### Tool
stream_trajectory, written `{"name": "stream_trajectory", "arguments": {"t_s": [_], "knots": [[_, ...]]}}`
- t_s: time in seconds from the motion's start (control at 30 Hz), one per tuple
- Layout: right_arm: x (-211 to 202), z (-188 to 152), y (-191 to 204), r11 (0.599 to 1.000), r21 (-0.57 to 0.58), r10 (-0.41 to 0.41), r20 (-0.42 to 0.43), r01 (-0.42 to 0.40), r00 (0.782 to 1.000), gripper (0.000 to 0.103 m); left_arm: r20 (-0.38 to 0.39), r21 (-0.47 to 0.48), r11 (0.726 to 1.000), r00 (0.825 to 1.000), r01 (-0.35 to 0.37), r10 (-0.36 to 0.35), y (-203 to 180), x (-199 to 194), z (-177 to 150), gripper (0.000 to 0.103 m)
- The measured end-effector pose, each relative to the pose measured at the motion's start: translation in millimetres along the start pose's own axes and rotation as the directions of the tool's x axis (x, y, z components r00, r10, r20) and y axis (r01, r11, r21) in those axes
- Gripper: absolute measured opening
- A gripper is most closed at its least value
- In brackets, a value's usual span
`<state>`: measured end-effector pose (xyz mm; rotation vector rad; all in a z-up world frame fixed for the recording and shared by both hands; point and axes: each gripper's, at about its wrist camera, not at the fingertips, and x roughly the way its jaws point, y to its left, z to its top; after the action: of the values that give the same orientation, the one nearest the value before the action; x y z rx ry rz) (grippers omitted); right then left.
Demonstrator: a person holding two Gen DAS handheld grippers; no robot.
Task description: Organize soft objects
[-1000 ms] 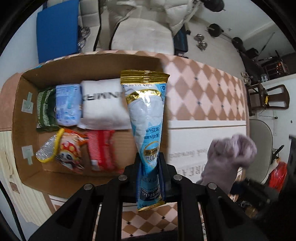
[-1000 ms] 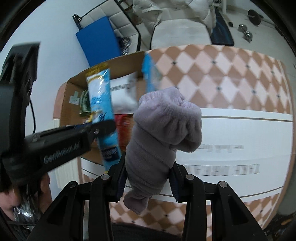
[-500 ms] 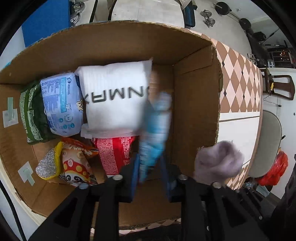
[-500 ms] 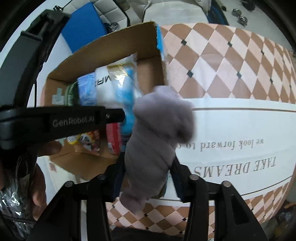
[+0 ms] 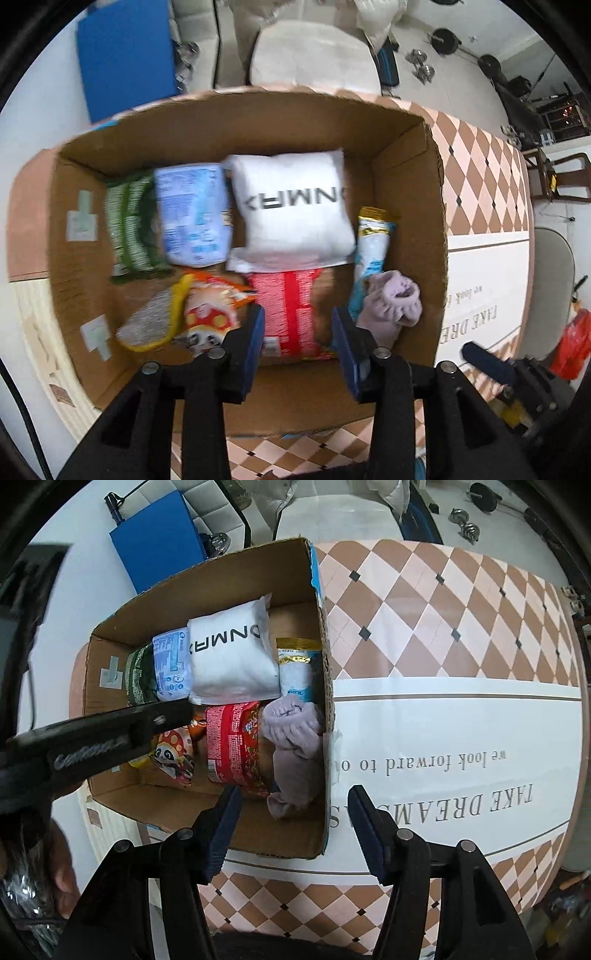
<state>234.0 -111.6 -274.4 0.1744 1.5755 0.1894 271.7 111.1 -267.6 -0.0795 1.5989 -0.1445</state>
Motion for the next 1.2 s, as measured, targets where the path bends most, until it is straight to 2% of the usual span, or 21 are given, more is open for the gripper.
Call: {"name": "stream_trajectory", "arguments": {"t_s": [0.03, 0.13, 0.17, 0.23, 0.37, 0.4, 0.5, 0.8, 1.0, 1.2], "knots": [[5, 1, 5, 1.000, -0.001, -0.010, 0.010, 0.010, 1.000, 0.064, 0.020, -0.003, 1.000, 1.000, -0.010, 0.010, 2, -4, -5, 0.042], [1, -6, 7, 1.000, 0.003, -0.031, 0.038, 0.031, 0.999, 0.076, 0.096, -0.029, 0.999, 0.994, -0.042, 0.044, 10, -19, -22, 0.046], [-2, -9, 6, 0.999, 0.004, -0.040, 0.049, 0.039, 0.998, 0.077, 0.122, -0.040, 0.998, 0.991, -0.057, 0.061, 12, -24, -28, 0.048], [-7, -16, 8, 0.998, 0.002, -0.061, 0.069, 0.061, 0.996, 0.081, 0.168, -0.060, 0.995, 0.982, -0.079, 0.088, 18, -34, -41, 0.069], [-14, -27, 18, 0.994, -0.025, -0.103, 0.105, 0.106, 0.989, 0.090, 0.248, -0.083, 0.986, 0.955, -0.146, 0.162, 23, -51, -62, 0.080], [-17, -30, 21, 0.992, -0.031, -0.116, 0.116, 0.121, 0.986, 0.092, 0.258, -0.086, 0.985, 0.952, -0.150, 0.168, 24, -54, -66, 0.087], [-26, -38, 31, 0.987, -0.045, -0.145, 0.163, 0.154, 0.976, 0.103, 0.285, -0.102, 0.981, 0.940, -0.165, 0.187, 28, -63, -79, 0.096], [-47, -57, 40, 0.984, -0.036, -0.165, 0.224, 0.177, 0.961, 0.103, 0.345, -0.134, 0.974, 0.912, -0.184, 0.220, 36, -88, -105, 0.099], [-56, -63, 39, 0.983, -0.031, -0.167, 0.236, 0.179, 0.957, 0.103, 0.365, -0.133, 0.978, 0.909, -0.161, 0.200, 33, -102, -113, 0.100], [-92, -84, 41, 0.987, -0.037, -0.139, 0.296, 0.157, 0.945, 0.103, 0.428, -0.123, 0.981, 0.883, -0.151, 0.190, 17, -140, -138, 0.100]]}}
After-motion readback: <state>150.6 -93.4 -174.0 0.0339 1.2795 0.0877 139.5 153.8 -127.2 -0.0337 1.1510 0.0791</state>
